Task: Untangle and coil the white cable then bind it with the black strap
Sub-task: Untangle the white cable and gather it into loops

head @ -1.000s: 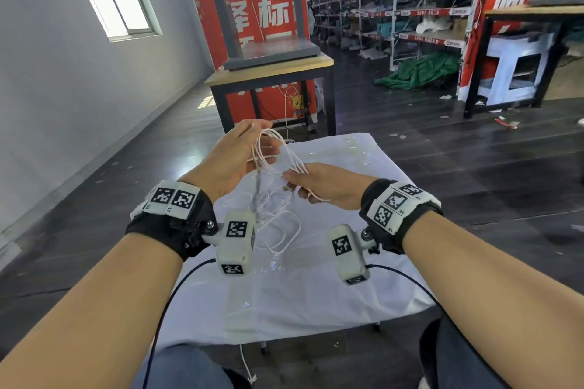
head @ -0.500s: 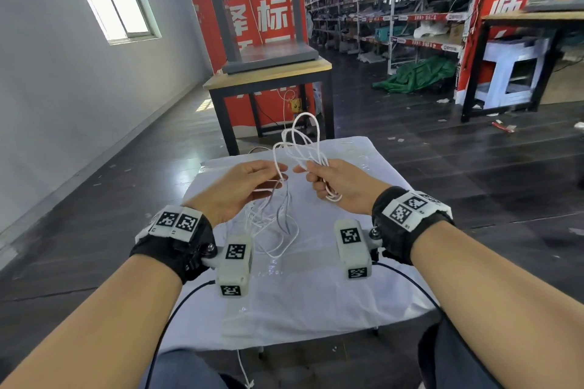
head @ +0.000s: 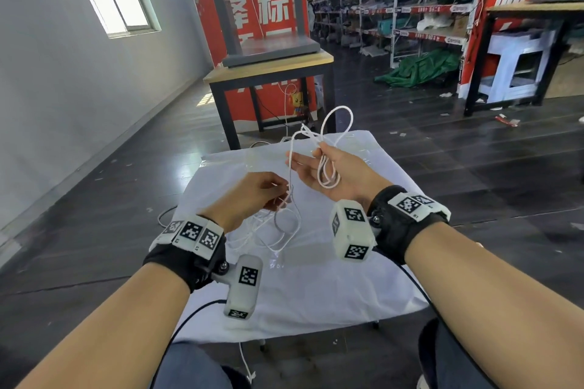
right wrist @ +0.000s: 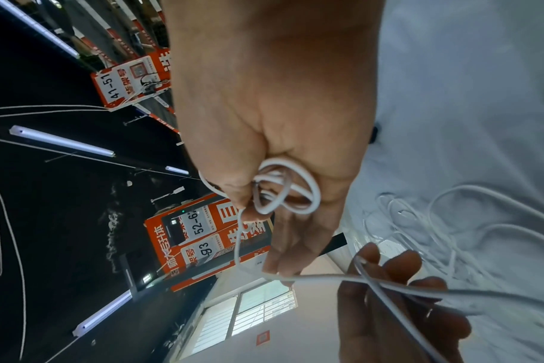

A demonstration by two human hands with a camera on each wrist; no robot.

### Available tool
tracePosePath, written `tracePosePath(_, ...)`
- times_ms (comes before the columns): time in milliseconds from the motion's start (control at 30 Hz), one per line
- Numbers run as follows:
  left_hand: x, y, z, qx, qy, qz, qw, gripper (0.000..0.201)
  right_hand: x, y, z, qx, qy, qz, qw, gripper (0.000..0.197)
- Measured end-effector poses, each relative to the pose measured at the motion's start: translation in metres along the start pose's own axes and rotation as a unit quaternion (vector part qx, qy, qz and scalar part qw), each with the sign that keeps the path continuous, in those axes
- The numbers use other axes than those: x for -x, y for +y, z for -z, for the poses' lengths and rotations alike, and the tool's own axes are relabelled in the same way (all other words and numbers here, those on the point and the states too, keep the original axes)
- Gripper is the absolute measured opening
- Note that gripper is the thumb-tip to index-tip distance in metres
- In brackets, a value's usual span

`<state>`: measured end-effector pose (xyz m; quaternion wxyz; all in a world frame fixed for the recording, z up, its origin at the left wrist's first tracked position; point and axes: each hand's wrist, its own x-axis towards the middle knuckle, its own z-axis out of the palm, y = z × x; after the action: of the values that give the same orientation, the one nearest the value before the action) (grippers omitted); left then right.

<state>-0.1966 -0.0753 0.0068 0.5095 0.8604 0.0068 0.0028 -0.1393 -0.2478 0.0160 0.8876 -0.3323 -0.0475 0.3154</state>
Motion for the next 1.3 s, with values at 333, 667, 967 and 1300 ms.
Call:
tracePosePath(333, -0.007, -0.02, 0.014, -0.329, 0.044, -0.005, 0.943, 0.016, 0.004, -0.024, -0.005, -0.168, 0.064, 0.124, 0.976, 0.027)
tracePosePath(667, 0.016, -0.037, 0.034, -0.155, 0.053, 0.032, 0.986, 0.028, -0.003, -0.05, 0.031, -0.083, 0.33, 0.323, 0.883, 0.018)
tracePosePath(967, 0.007, -0.056, 0.05, -0.185, 0.145, 0.106, 0.966, 0.031, -0.004, -0.007, 0.045, 0.061, 0.324, 0.179, 0.927, 0.026)
tracePosePath(1300, 0.01, -0.026, 0.015, -0.469, 0.002, -0.05, 0.882, 0.074, 0.001, 0.015, 0.032, 0.14, 0.273, 0.097, 0.947, 0.029)
